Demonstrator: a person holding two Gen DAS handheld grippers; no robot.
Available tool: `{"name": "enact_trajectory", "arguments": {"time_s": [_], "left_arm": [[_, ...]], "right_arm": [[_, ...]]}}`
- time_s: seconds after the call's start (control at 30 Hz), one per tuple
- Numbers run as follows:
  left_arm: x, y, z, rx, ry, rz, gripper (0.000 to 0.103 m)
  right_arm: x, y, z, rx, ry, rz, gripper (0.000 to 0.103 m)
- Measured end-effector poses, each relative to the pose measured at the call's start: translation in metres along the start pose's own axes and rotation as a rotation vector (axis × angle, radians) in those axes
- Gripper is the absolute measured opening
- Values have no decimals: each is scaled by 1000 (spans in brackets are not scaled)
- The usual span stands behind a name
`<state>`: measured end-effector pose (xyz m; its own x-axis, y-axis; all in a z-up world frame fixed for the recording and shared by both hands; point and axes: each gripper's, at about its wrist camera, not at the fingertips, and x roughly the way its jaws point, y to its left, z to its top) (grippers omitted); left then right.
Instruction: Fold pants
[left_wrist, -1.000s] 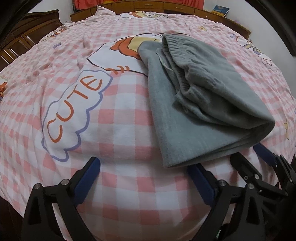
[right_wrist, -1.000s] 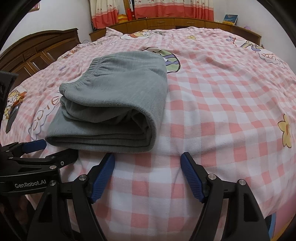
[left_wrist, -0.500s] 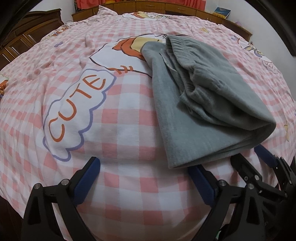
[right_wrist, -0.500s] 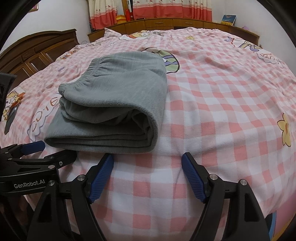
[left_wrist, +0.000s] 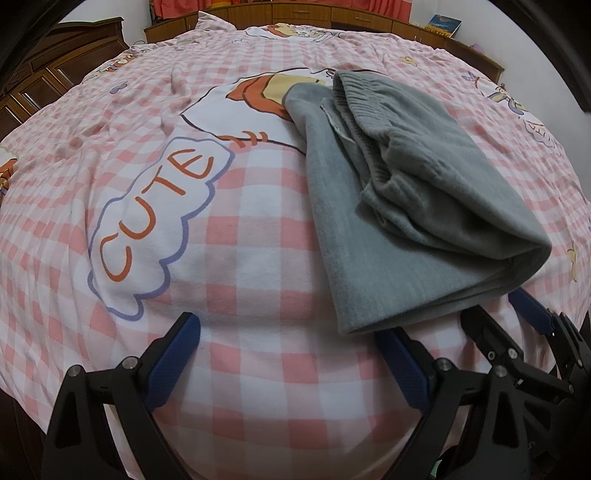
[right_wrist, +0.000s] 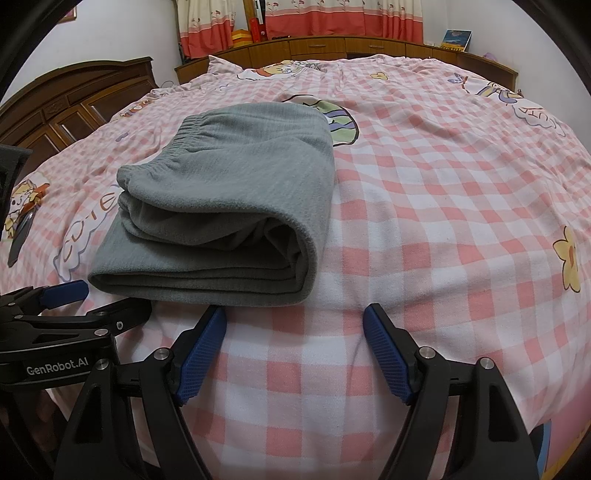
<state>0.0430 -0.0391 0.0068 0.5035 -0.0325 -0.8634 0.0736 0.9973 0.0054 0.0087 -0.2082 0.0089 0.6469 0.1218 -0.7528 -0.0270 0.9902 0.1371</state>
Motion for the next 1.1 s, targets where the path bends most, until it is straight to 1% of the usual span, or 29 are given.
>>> {"name": "enact_trajectory", "arguments": {"time_s": [1.1], "left_arm": [[0, 2, -1, -3, 0, 0, 98]], "right_arm": [[1, 0, 1, -1, 2, -2, 79]]}}
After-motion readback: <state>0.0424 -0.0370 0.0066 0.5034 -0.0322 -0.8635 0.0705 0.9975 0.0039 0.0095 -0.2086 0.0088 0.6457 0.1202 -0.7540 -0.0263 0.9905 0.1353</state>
